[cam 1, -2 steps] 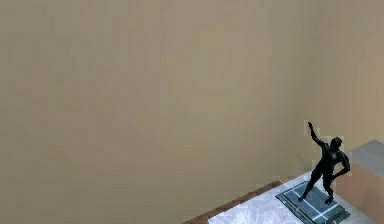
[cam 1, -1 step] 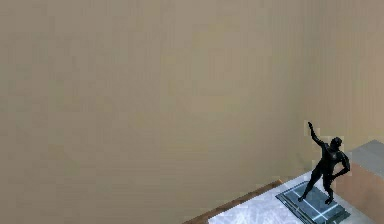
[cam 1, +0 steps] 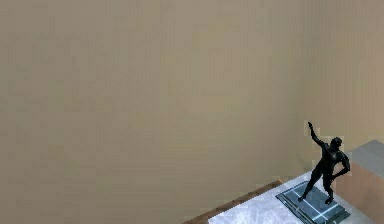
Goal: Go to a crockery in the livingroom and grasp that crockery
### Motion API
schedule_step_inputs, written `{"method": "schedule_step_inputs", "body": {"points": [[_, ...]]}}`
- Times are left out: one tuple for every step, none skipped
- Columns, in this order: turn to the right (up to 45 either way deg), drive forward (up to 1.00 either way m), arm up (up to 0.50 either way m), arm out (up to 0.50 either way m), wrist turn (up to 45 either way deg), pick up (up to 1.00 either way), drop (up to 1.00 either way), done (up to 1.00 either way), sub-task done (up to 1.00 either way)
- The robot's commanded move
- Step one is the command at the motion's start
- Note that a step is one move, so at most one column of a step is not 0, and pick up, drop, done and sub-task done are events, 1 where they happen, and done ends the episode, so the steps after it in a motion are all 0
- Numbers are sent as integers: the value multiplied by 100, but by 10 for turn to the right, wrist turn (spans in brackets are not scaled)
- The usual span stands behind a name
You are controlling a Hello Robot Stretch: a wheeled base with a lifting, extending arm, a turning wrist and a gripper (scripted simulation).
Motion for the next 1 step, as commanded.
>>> {"method": "schedule_step_inputs", "body": {"points": [[0,0,0,0,0,100,0,0,0]]}}
